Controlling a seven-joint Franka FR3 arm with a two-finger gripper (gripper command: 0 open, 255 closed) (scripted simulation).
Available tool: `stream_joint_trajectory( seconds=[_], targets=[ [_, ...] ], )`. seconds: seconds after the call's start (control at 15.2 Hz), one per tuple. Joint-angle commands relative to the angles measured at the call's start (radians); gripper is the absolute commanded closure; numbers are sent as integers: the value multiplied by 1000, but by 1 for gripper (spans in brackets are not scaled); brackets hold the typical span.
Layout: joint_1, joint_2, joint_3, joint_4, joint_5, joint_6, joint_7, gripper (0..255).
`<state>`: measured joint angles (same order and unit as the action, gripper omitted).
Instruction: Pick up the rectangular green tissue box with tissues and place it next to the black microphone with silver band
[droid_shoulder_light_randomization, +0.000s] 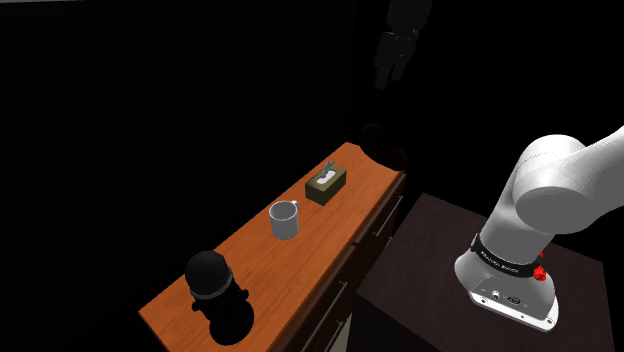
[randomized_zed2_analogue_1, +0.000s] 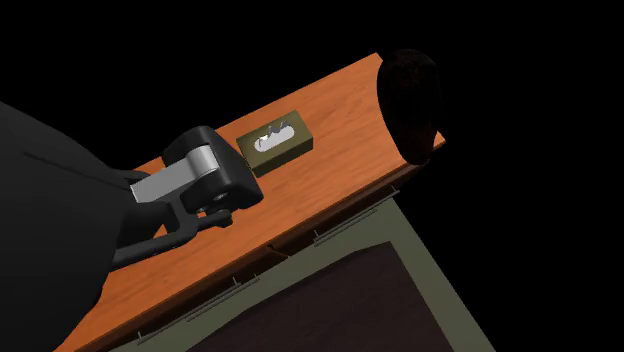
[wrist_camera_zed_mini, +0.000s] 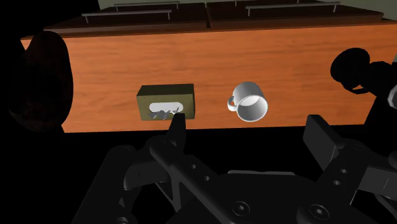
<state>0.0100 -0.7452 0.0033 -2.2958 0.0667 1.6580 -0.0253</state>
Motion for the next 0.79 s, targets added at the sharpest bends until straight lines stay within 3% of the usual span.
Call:
stream_joint_trajectory(
  seconds=[0.0,0.73],
  targets=[
    [0,0,0,0,0,0,0,0],
    [-43,187,-69,-197,61,425,6,0]
  ],
)
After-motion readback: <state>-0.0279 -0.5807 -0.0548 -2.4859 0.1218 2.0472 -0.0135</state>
